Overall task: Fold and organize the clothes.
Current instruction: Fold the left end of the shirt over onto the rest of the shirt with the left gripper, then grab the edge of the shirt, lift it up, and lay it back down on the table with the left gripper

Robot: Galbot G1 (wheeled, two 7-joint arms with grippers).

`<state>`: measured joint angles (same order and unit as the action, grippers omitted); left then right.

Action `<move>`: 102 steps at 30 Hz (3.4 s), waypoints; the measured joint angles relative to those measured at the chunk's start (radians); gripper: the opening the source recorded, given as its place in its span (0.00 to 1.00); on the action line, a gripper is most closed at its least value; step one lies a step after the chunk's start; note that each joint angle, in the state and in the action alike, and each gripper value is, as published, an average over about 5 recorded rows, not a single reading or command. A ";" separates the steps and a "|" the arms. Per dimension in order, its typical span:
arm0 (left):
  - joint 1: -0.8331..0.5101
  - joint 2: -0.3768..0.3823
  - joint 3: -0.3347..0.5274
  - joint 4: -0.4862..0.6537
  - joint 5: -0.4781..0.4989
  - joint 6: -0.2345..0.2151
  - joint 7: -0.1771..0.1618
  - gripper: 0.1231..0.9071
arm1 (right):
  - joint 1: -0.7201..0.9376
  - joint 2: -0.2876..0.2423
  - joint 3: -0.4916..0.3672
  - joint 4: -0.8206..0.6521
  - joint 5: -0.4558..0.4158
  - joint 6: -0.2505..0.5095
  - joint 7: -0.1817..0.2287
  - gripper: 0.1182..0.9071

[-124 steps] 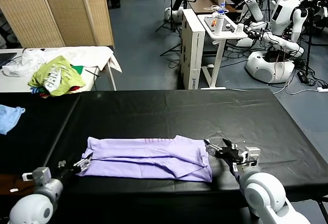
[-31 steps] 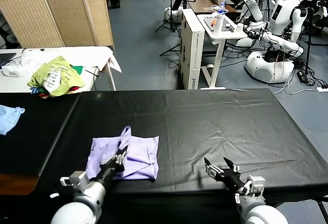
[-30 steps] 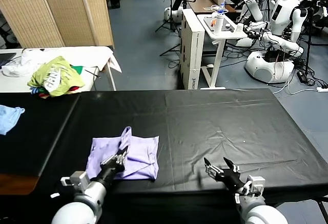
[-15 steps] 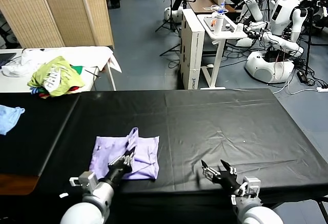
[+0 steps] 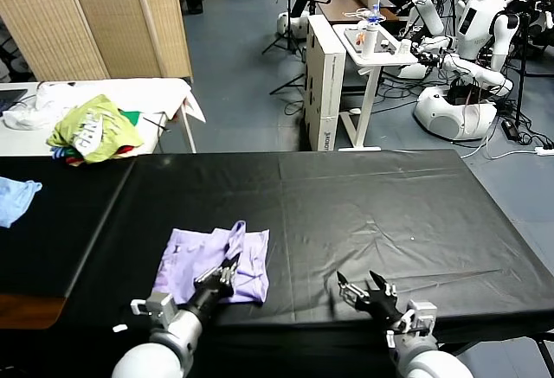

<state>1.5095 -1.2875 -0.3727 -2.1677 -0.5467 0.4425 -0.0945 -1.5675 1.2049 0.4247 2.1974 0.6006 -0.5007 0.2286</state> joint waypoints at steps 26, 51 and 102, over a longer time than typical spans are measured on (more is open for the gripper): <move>0.052 -0.012 -0.046 -0.077 0.091 -0.048 0.022 0.99 | 0.140 -0.085 -0.119 -0.022 0.066 -0.015 -0.028 1.00; 0.162 0.019 -0.354 -0.081 0.165 -0.090 0.021 1.00 | 0.763 -0.012 -0.710 -0.258 -0.069 -0.228 0.071 1.00; -0.055 0.109 -0.261 0.246 0.278 -0.136 0.047 1.00 | 0.335 -0.108 -0.310 -0.065 -0.099 -0.078 -0.015 1.00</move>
<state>1.4541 -1.1789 -0.6334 -1.9215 -0.2684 0.3065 -0.0470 -1.2321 1.0967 0.1143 2.1321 0.5016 -0.5785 0.2134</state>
